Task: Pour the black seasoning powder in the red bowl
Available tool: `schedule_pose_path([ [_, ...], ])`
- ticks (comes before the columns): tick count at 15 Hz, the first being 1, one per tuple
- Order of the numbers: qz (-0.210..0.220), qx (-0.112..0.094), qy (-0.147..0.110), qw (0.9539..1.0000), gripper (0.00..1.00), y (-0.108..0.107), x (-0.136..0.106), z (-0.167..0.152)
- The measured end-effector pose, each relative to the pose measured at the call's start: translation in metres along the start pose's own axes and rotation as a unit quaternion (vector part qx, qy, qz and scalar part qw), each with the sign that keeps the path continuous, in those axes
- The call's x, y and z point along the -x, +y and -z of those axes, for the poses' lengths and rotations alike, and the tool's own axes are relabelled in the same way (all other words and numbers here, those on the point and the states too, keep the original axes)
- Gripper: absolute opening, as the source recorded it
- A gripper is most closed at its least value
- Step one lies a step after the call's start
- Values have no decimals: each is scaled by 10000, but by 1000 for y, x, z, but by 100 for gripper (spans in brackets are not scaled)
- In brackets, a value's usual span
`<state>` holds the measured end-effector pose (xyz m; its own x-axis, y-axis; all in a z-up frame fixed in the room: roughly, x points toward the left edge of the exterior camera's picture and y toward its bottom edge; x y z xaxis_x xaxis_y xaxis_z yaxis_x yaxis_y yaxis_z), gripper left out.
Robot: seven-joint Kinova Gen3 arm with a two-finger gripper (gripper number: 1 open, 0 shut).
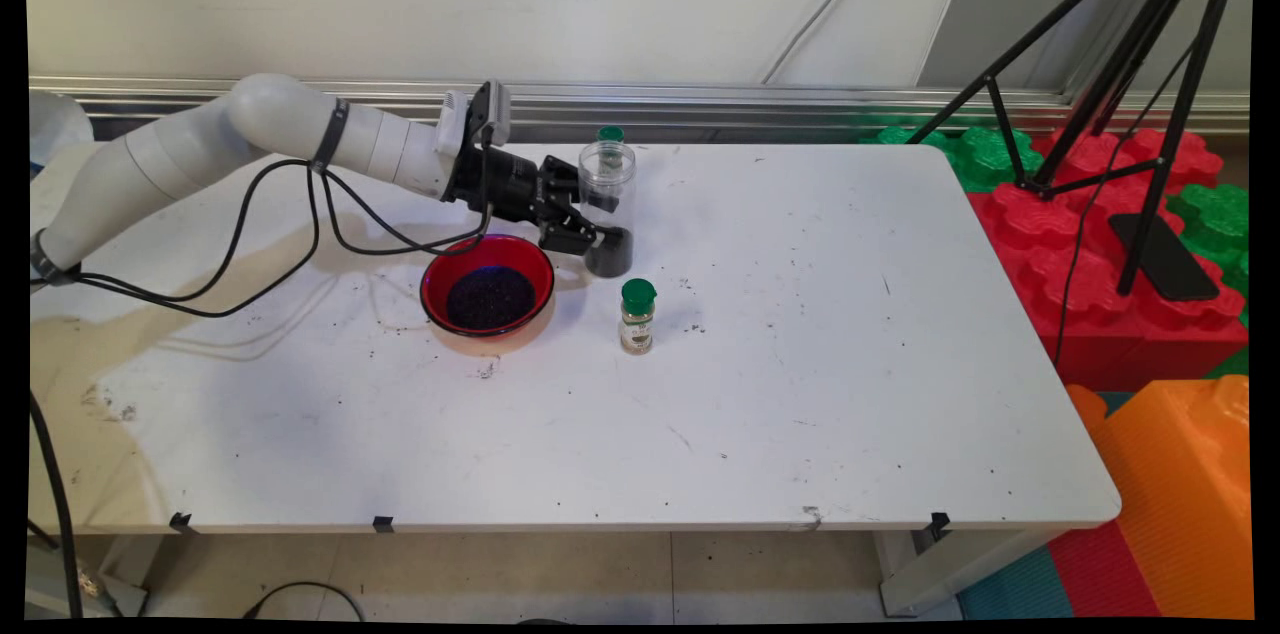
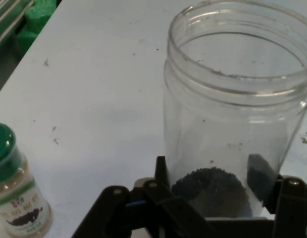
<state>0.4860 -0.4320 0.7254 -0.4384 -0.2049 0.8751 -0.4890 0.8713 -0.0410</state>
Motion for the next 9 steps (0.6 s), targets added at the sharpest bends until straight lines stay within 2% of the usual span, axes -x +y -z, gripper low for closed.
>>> schedule_pose_path([
  [9,-254,-77,97,9996,0,-4,-26,27],
])
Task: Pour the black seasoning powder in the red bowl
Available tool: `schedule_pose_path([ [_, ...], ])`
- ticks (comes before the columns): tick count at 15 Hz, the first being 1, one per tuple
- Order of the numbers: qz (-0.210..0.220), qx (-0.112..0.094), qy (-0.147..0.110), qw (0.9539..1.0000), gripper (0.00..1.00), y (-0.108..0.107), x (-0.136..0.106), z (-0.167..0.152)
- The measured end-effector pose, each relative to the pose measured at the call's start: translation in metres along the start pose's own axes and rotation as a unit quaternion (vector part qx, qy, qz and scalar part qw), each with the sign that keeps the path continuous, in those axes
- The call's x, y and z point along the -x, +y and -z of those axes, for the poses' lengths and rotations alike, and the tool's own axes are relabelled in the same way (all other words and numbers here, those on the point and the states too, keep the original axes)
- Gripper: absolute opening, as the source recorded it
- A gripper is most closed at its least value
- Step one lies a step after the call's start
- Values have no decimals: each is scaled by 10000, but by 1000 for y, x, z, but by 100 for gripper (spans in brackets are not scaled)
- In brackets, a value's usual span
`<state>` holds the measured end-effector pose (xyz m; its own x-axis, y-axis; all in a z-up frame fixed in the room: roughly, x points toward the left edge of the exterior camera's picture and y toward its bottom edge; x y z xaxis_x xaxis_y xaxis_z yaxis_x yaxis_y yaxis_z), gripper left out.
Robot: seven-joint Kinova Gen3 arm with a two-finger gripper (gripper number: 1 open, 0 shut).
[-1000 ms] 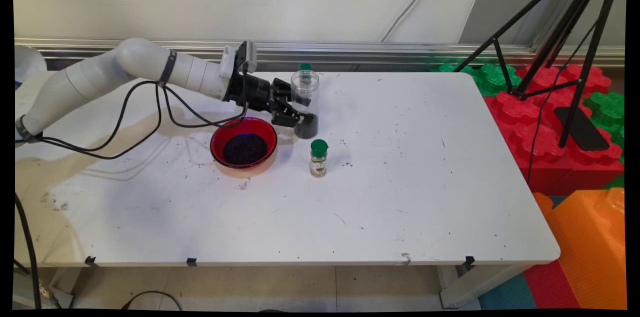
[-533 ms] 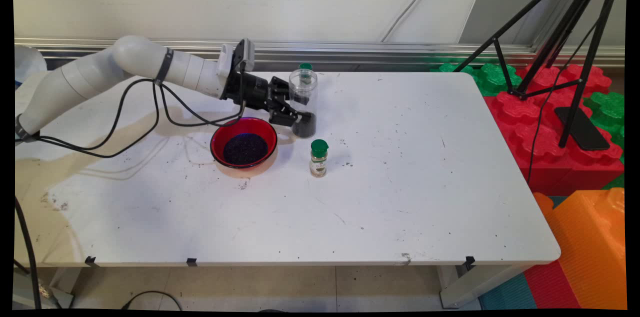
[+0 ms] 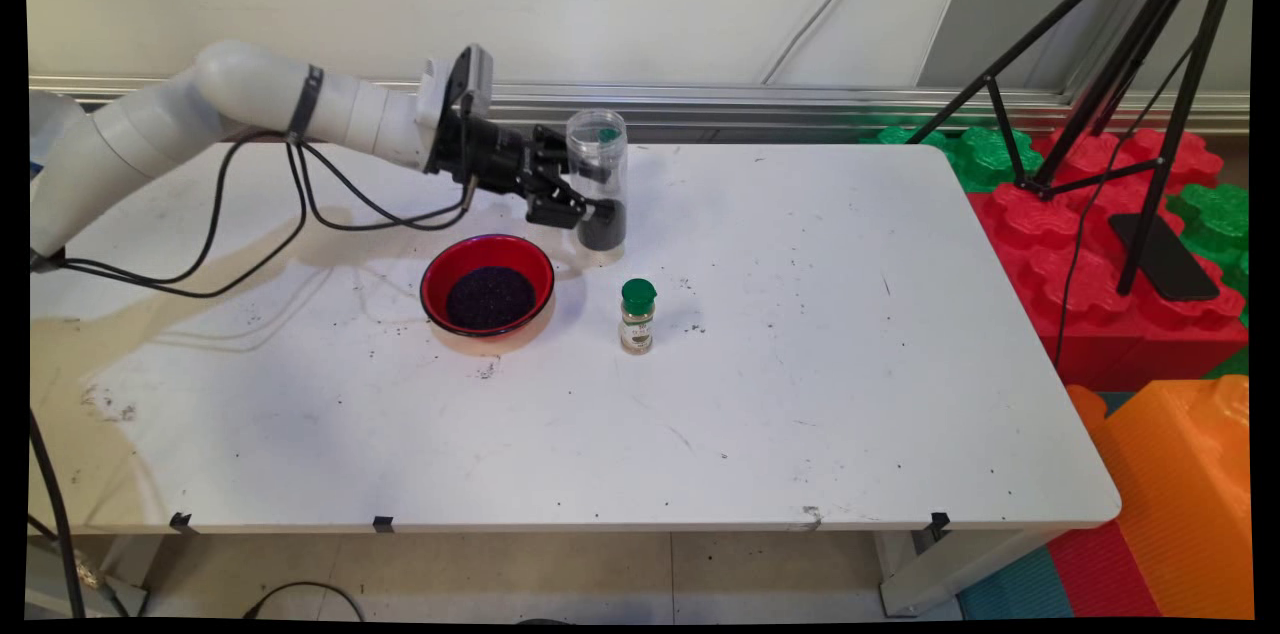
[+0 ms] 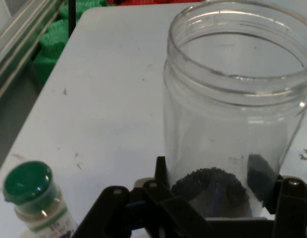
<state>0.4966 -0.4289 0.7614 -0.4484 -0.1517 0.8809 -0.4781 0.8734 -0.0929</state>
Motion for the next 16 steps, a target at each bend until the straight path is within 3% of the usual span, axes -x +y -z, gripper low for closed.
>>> schedule_pose_path([
  [8,-517,-63,-48,9986,0,-5,-26,38],
  [16,-1145,-71,-211,9932,0,-7,-36,82],
])
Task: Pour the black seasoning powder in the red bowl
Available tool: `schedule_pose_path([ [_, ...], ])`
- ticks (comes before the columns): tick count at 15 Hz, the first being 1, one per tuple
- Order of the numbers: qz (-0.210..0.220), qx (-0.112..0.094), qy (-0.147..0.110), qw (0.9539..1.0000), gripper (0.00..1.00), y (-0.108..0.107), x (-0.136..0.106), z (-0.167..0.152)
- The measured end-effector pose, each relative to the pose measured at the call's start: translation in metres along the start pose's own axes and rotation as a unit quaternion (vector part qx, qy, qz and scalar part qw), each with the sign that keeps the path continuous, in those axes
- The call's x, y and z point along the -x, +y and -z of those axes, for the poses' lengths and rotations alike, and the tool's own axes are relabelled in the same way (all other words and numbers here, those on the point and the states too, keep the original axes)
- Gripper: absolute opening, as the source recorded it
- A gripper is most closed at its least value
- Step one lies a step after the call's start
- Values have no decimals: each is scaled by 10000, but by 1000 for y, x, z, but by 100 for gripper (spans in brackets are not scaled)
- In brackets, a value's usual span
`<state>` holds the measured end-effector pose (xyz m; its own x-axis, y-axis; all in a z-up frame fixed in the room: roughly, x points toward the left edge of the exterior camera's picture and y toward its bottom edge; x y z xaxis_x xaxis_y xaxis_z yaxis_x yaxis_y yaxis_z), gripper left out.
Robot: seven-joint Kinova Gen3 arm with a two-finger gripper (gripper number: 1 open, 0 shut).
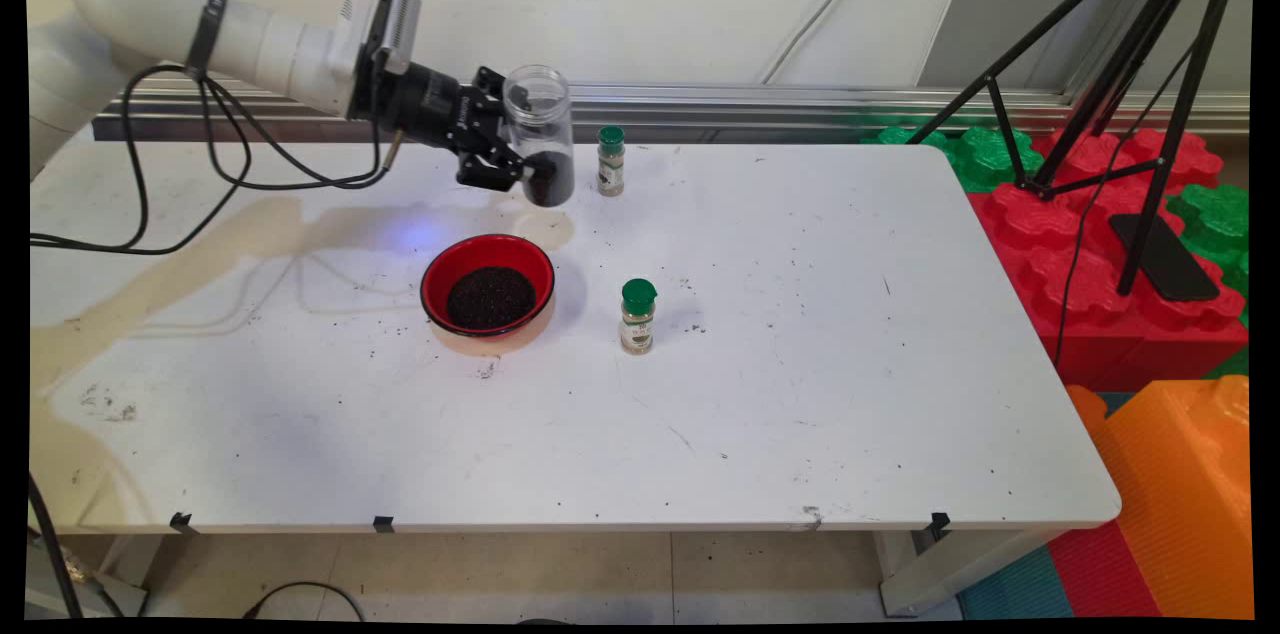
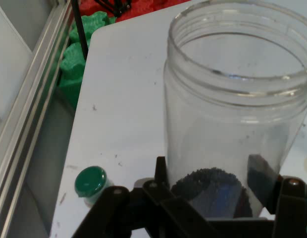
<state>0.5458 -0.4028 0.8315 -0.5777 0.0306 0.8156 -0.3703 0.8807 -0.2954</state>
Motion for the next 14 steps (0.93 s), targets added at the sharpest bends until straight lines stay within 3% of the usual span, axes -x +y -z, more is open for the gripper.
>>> schedule_pose_path([
  [14,-725,-9,-350,9968,0,1,26,43],
])
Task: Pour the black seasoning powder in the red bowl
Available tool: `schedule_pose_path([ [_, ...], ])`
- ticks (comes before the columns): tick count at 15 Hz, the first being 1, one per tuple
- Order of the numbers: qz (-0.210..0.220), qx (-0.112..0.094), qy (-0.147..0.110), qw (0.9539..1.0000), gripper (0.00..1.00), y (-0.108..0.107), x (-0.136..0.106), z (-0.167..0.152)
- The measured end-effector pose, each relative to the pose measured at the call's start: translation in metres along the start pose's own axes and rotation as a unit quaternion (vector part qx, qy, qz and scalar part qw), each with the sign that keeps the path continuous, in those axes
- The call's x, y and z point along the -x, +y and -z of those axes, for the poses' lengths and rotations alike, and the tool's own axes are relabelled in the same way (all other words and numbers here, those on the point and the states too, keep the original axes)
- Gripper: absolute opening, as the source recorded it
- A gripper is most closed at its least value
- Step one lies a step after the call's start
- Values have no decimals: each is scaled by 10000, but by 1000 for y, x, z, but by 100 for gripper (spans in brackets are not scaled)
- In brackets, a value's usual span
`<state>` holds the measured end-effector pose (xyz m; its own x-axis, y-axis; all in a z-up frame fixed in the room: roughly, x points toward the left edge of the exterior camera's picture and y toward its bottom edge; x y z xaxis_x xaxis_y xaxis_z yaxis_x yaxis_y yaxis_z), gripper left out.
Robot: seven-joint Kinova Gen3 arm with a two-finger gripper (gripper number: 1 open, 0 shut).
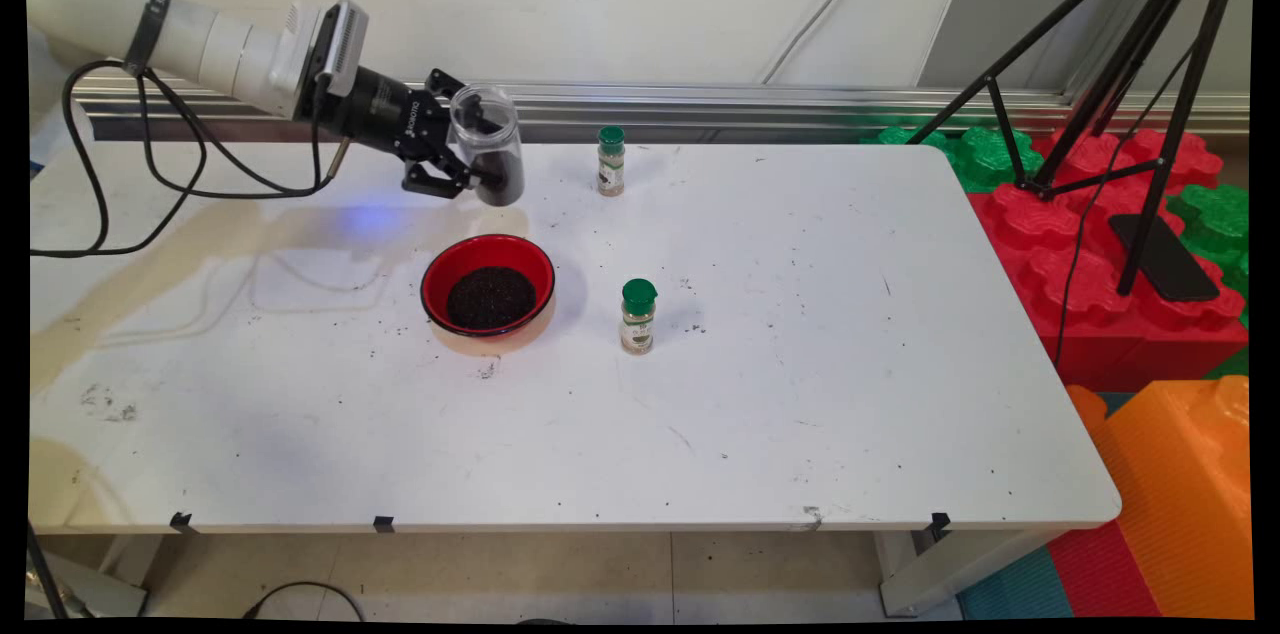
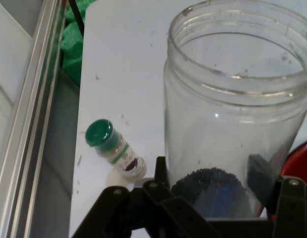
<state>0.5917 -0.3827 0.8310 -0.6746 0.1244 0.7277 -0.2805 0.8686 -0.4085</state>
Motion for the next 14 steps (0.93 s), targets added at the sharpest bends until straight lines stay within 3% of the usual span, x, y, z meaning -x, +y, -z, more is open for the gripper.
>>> schedule_pose_path([
  [8,-737,-256,-214,9967,0,-3,21,4],
  [11,-1207,-362,-232,9918,0,-4,25,5],
  [14,-1709,-449,-255,9839,0,-3,27,7],
])
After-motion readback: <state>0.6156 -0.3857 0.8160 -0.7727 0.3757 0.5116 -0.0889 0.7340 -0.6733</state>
